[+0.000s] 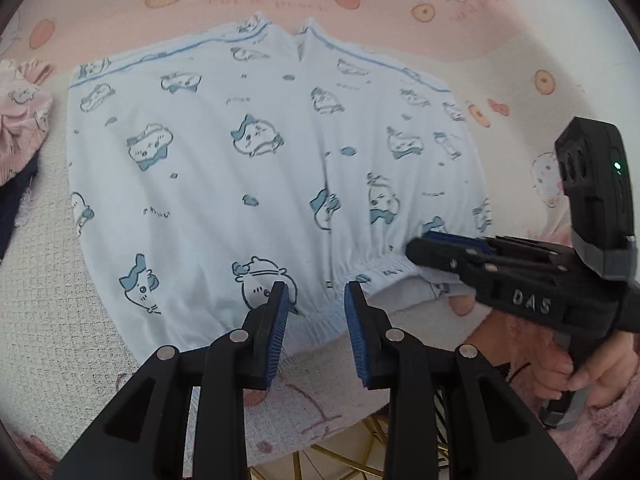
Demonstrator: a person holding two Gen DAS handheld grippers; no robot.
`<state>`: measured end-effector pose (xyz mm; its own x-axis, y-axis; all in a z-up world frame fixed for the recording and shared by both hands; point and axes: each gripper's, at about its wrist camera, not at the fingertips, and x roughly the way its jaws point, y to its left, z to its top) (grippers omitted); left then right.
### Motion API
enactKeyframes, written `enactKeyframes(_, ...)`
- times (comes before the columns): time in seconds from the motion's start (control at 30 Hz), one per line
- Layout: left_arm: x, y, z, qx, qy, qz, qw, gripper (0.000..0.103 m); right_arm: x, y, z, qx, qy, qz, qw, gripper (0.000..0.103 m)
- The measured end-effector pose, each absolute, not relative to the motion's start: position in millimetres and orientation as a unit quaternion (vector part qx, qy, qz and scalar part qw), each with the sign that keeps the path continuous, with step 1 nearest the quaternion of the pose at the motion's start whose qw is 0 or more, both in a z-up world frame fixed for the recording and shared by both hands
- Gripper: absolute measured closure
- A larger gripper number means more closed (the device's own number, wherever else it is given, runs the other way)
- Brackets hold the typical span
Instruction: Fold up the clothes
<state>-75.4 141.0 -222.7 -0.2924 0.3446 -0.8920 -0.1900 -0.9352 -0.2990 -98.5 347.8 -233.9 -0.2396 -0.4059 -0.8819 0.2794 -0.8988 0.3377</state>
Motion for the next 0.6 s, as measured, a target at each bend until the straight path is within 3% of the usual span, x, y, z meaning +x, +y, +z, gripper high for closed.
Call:
enactKeyframes(0.13,-74,146,-226,-0.582,-0.03,0.799,0.149,0.072,-83,344,-236,0.592,0.009,-0.775,0.219,0.084)
enactKeyframes(0.27,-67,134,-225,-0.6,-0.019,0.787,0.143,0.072,-71,363,-234,0.613,0.009,-0.763,0.205,0.085)
enactKeyframes(0.5,-61,75,-218,-0.591,-0.141,0.788,0.099,0.072,-74,385,-218,0.591,-0.069,-0.777,0.204,0.084)
enactKeyframes(0.6,-55,63,-232,-0.617,-0.131,0.773,0.069,0.072,-78,391,-215,0.583,-0.078,-0.788,0.18,0.084)
